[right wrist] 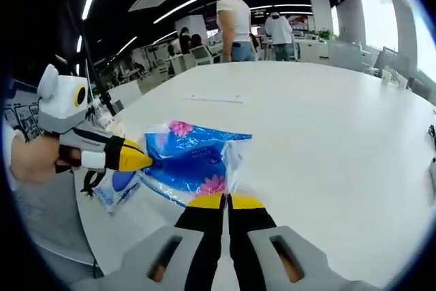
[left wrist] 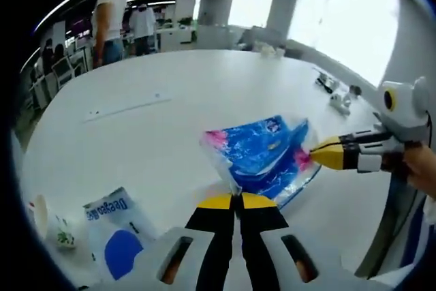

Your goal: Arrange the tabletop items into an orderly group along one side of the table until the central work area is clear of visible clutter.

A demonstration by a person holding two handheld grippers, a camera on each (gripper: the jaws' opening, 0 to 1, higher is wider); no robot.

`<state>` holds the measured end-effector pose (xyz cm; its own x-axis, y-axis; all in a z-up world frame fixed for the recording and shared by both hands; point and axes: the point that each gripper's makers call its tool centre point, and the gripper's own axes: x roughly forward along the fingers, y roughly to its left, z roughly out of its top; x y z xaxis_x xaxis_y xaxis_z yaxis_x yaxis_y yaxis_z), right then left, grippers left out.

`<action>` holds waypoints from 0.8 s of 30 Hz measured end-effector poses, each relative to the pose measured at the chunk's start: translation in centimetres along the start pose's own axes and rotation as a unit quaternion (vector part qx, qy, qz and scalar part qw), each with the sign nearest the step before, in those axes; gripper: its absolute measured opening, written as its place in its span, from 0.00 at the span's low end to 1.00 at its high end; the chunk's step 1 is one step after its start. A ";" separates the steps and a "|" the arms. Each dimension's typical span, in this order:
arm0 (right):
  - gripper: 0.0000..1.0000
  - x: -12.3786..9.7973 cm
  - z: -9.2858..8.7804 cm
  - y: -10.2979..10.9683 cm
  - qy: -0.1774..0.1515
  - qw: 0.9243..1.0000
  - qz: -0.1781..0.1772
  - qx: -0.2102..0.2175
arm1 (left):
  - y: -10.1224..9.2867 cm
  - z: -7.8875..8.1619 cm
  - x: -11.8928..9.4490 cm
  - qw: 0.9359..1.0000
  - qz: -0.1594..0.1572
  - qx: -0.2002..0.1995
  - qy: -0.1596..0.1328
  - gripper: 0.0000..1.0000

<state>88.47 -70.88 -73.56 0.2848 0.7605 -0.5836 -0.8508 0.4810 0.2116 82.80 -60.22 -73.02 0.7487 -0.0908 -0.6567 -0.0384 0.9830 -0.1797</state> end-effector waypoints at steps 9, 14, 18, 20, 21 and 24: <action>0.00 1.3 -2.2 -0.5 0.020 1.000 0.006 0.012 | 0.1 -1.7 1.5 1.000 0.006 -0.008 0.023 0.00; 0.00 2.0 -2.9 -0.7 0.029 0.999 0.009 0.016 | 0.3 -2.5 2.2 0.999 0.011 -0.011 0.033 0.00; 0.00 2.6 -3.2 -1.0 0.034 0.999 0.012 0.017 | 0.5 -2.9 2.8 0.999 0.012 -0.017 0.038 0.00; 0.00 2.8 -3.5 -1.3 0.037 0.999 0.013 0.018 | 0.6 -3.1 3.0 0.999 0.011 -0.020 0.041 0.00; 0.00 3.0 -3.6 -1.3 0.039 0.999 0.013 0.020 | 0.6 -3.2 3.1 0.999 0.012 -0.022 0.042 0.00; 0.00 3.3 -3.9 -1.5 0.043 0.999 0.015 0.021 | 0.8 -3.4 3.5 0.999 0.014 -0.024 0.046 0.00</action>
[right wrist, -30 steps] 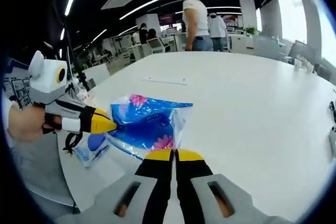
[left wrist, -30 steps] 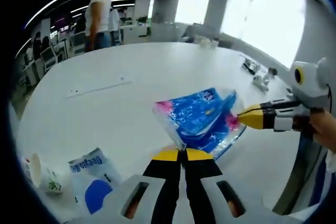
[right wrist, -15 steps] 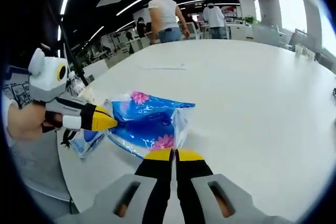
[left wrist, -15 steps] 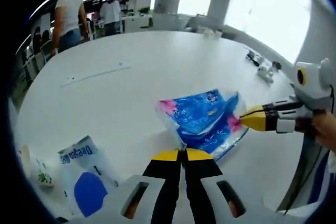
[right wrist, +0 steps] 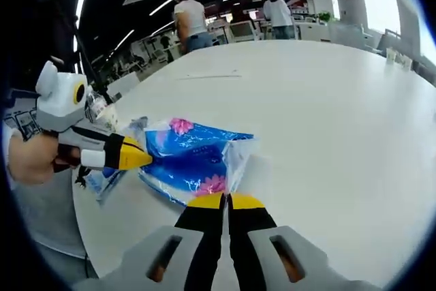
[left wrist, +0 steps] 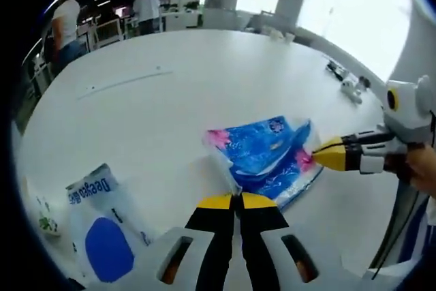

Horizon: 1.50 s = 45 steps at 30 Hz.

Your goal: Arrange the tabletop items into an orderly group along one side of the table until the central work area is clear of visible clutter.

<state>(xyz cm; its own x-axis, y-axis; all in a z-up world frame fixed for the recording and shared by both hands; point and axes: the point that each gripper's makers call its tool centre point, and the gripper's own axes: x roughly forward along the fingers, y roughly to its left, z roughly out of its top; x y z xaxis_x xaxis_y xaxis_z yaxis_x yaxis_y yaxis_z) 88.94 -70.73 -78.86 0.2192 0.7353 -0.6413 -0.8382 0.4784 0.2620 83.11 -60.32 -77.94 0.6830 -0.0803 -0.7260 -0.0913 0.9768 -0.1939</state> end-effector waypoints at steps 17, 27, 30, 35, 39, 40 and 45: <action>0.00 1.2 -1.2 1.3 0.014 1.000 0.011 0.008 | 1.6 -1.8 1.4 0.999 0.013 -0.020 0.023 0.00; 0.00 1.2 -1.8 1.6 0.026 1.000 0.009 -0.008 | 1.7 -2.0 1.6 0.999 0.015 -0.028 0.021 0.00; 0.00 1.1 -1.9 1.6 0.025 1.000 0.007 -0.012 | 1.6 -2.1 1.5 0.999 0.016 -0.024 0.021 0.00; 0.00 1.2 -1.8 1.3 0.029 0.999 -0.001 -0.014 | 1.5 -2.1 1.7 0.999 0.018 -0.022 0.021 0.00; 0.00 1.4 -1.8 0.9 0.032 0.999 -0.008 -0.008 | 1.6 -2.1 1.9 0.999 0.021 -0.017 0.020 0.00; 0.00 1.5 -1.8 0.8 0.031 0.999 -0.008 -0.007 | 1.7 -2.1 1.9 0.999 0.021 -0.016 0.021 0.00; 0.00 1.8 -1.9 0.3 0.036 0.999 -0.008 -0.022 | 1.8 -2.1 2.1 0.999 0.023 -0.017 0.022 0.00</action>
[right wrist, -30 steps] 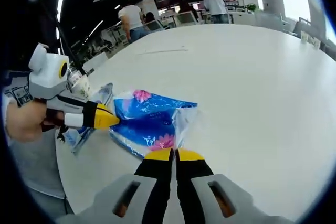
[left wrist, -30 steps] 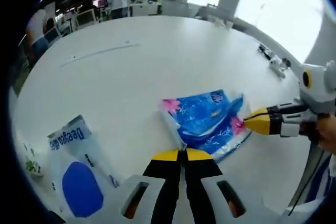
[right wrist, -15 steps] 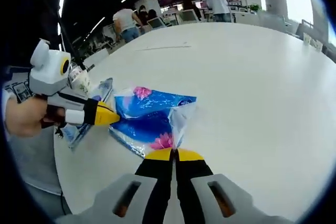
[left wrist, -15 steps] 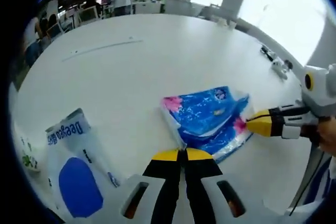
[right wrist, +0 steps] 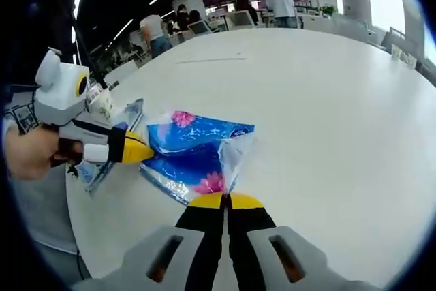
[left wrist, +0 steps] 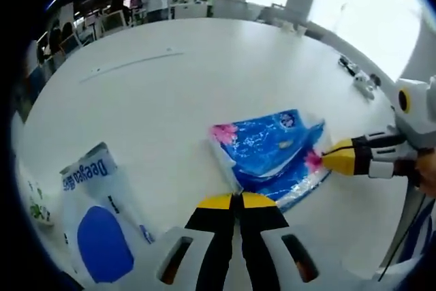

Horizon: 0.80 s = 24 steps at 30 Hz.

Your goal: Arrange the tabletop items into an orderly group along one side of the table until the central work area is clear of visible clutter.

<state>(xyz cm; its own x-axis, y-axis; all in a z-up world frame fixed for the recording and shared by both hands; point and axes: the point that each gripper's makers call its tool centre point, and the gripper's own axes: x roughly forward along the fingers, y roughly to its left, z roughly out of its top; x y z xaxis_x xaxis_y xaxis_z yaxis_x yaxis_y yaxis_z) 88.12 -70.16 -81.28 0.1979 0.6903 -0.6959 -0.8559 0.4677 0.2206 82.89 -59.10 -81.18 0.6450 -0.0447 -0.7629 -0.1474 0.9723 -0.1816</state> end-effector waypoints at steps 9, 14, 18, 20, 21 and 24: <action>0.00 0.4 0.0 -0.2 0.006 1.000 -0.005 0.006 | 0.2 0.0 0.1 1.000 0.003 -0.003 0.000 0.00; 0.00 0.6 -0.1 -0.1 0.016 1.000 -0.005 0.004 | 0.1 -0.1 -0.2 1.000 0.001 -0.014 -0.004 0.00; 0.00 0.5 -0.2 0.2 0.018 1.000 0.002 0.002 | -0.3 0.0 -0.3 1.000 0.005 0.008 0.001 0.02; 0.06 0.4 -0.1 0.8 0.024 0.999 0.022 -0.034 | -0.4 0.4 -0.4 1.000 0.009 0.011 -0.010 0.09; 0.12 0.4 0.1 0.7 0.023 0.999 0.015 -0.036 | -0.8 0.5 -0.5 1.000 0.002 0.000 -0.011 0.16; 0.26 0.4 -0.2 1.6 0.027 0.997 0.024 -0.074 | -0.6 1.1 -1.2 1.000 0.019 0.000 -0.020 0.31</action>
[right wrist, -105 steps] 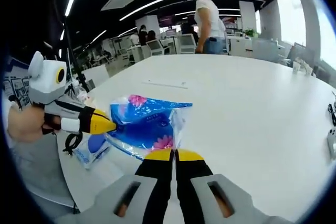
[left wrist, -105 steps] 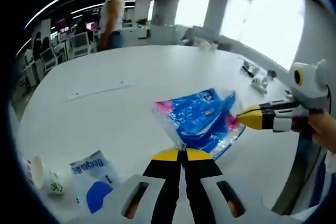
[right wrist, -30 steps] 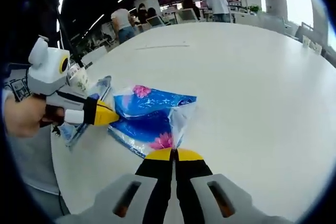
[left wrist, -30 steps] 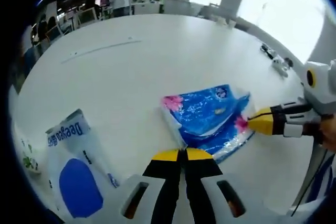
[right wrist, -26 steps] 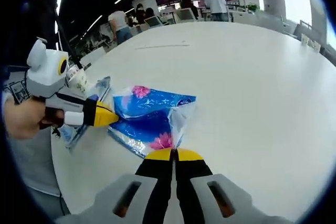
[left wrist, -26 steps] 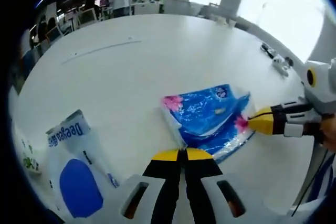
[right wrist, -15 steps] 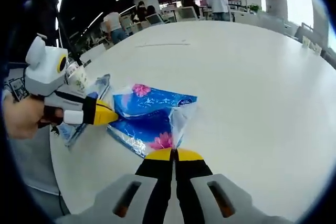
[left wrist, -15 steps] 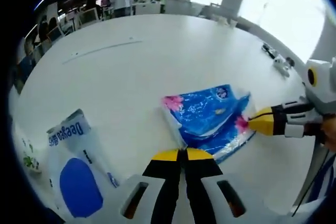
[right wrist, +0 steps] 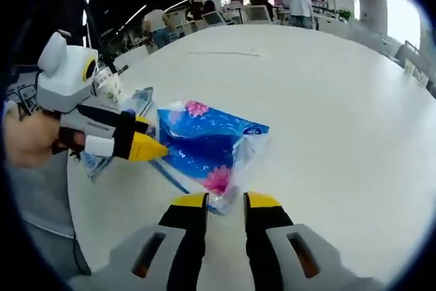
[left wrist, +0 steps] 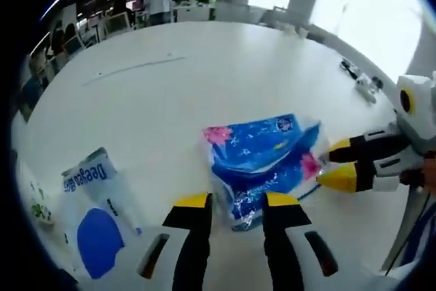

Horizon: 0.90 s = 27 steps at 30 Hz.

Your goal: Arrange the tabletop items into an orderly group along one side of the table until the central work area is clear of visible clutter.

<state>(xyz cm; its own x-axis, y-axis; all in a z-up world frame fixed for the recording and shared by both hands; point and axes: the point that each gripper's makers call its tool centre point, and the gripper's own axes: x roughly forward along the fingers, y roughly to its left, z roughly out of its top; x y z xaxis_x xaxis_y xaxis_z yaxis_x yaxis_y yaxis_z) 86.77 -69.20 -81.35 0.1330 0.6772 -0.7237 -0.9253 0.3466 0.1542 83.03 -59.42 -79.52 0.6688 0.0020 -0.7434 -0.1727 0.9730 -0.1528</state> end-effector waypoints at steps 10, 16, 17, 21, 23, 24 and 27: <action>0.49 -1.0 2.3 0.2 -0.037 0.999 -0.012 -0.002 | 1.3 1.3 -1.8 0.999 0.020 0.004 -0.027 0.66; 0.63 -2.5 2.6 0.1 -0.038 0.999 -0.027 0.012 | 1.5 0.9 -2.6 1.000 0.021 -0.009 -0.021 0.79; 0.64 -2.8 2.6 0.2 -0.037 0.999 -0.028 0.012 | 1.4 0.9 -2.8 0.999 0.022 -0.009 -0.022 0.81; 0.68 -3.8 2.8 0.2 -0.040 0.999 -0.035 0.010 | 0.8 1.2 -3.8 0.999 0.017 -0.011 -0.026 0.83; 0.68 -4.4 3.1 0.4 -0.039 0.998 -0.036 0.015 | 0.9 1.5 -4.4 0.999 0.017 -0.011 -0.030 0.83; 0.68 -4.5 3.2 0.4 -0.039 0.998 -0.039 0.017 | 0.9 1.6 -4.6 0.999 0.016 -0.010 -0.030 0.83; 0.68 -5.1 3.8 0.9 -0.048 0.998 -0.046 0.017 | 1.1 2.1 -5.3 0.999 0.011 0.007 -0.033 0.84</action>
<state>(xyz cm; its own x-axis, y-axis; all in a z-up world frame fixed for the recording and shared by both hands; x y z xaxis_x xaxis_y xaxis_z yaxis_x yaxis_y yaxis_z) 86.61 -69.93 -74.97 0.2512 0.7008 -0.6677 -0.8953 0.4304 0.1149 80.78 -57.90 -74.41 0.7112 0.0382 -0.7019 -0.1788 0.9755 -0.1281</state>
